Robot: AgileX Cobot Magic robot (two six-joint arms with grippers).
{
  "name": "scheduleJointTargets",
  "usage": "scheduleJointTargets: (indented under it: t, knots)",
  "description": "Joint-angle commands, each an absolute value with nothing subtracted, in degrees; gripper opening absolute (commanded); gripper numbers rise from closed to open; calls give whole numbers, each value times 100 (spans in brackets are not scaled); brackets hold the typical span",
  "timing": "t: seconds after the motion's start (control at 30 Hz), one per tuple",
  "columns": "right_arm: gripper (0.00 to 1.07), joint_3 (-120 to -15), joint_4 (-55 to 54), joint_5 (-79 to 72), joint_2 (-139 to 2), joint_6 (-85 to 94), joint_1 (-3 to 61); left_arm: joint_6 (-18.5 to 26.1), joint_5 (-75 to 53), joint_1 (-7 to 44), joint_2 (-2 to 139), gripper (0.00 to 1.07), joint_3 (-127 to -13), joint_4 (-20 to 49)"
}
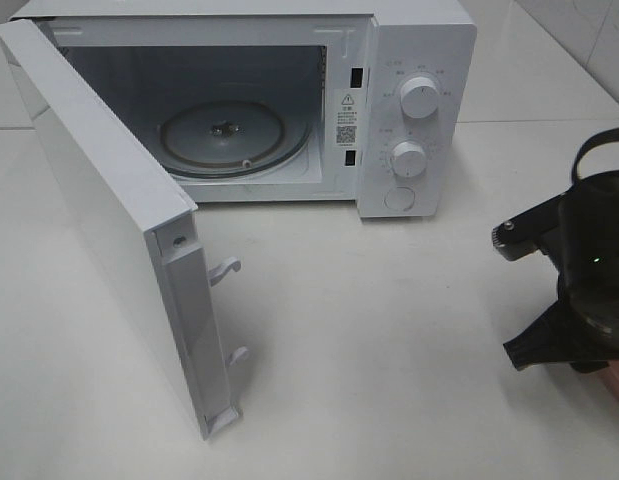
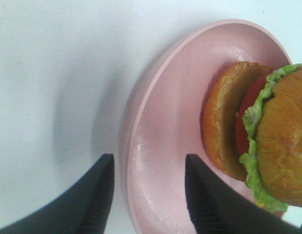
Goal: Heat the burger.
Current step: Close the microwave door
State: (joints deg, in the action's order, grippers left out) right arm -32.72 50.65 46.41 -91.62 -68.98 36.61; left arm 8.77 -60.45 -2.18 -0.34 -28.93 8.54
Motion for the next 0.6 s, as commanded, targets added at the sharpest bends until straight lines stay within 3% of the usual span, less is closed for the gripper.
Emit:
scheduleJointTargets:
  t: [0.03,0.37,0.53,0.6]
  knots:
    - [47,-3306,4481,4647,-8486,-6033,3638,848,-5970,-218,-132,100,-2882,848]
    - [51,-3306,3340,4372,-7162,-4303,3638,848,-5970,-218,-132,100,-2882,848]
    - [59,-3306,2722,4372,-6572,-3329,3638,848,-5970,-218,-132,100,-2882,848]
    - [69,-3306,2252,4406,-6136,-2727,3638,848,-5970,-218,-132,100,-2882,848]
